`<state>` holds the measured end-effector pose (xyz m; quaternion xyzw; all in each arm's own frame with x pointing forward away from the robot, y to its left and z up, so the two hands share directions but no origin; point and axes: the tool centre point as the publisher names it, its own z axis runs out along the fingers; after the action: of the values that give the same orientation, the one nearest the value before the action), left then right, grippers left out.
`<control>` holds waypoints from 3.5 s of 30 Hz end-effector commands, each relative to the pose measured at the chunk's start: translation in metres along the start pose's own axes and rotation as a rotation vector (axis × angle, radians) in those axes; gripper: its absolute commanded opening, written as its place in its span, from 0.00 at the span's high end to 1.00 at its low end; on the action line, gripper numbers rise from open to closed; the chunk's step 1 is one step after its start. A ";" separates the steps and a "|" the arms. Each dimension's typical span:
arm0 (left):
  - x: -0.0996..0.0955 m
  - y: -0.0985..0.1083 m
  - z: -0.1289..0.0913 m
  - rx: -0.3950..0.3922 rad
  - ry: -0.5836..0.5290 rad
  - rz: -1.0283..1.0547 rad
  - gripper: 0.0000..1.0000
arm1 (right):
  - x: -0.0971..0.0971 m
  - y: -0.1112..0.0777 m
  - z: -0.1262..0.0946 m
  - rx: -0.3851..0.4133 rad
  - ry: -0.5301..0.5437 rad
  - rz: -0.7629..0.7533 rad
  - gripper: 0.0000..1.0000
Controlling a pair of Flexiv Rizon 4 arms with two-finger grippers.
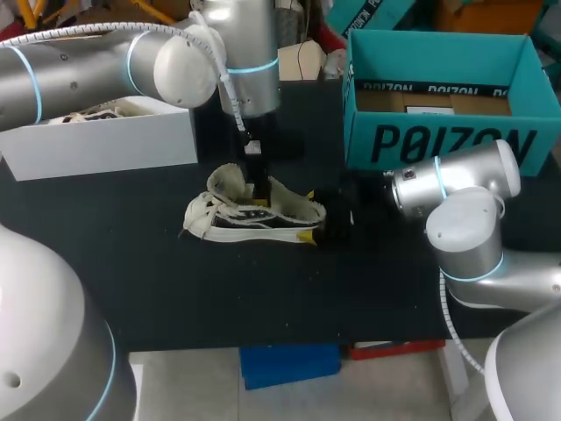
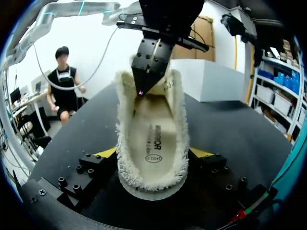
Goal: Take the shoe out of the shoebox, open the shoe tongue, remove and reinsert the insole, then place the shoe into the shoebox
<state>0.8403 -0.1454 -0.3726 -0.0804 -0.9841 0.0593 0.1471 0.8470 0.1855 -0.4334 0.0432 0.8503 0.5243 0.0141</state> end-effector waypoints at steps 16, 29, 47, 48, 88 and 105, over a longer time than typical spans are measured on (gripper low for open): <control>0.005 0.001 0.041 0.032 0.030 0.018 1.00 | 0.000 -0.001 0.000 0.001 0.001 0.001 1.00; 0.009 0.002 0.054 0.010 -0.040 0.001 1.00 | 0.000 -0.001 0.000 0.001 0.001 0.001 1.00; 0.006 0.003 0.056 0.049 -0.042 0.002 0.67 | 0.000 -0.001 0.000 0.001 0.001 0.001 1.00; 0.006 0.002 0.056 0.050 -0.046 0.004 0.66 | 0.000 -0.001 0.000 0.001 0.001 0.001 1.00; -0.040 0.036 0.047 -0.135 -0.858 -0.217 0.61 | 0.000 -0.001 0.000 0.001 0.001 0.001 1.00; -0.047 0.034 0.056 -0.103 -0.972 -0.269 0.73 | 0.000 -0.001 0.000 0.001 0.001 0.001 1.00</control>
<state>0.8630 -0.1309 -0.4214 0.0756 -0.9516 0.0238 -0.2970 0.8488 0.1872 -0.4331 0.0433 0.8502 0.5245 0.0147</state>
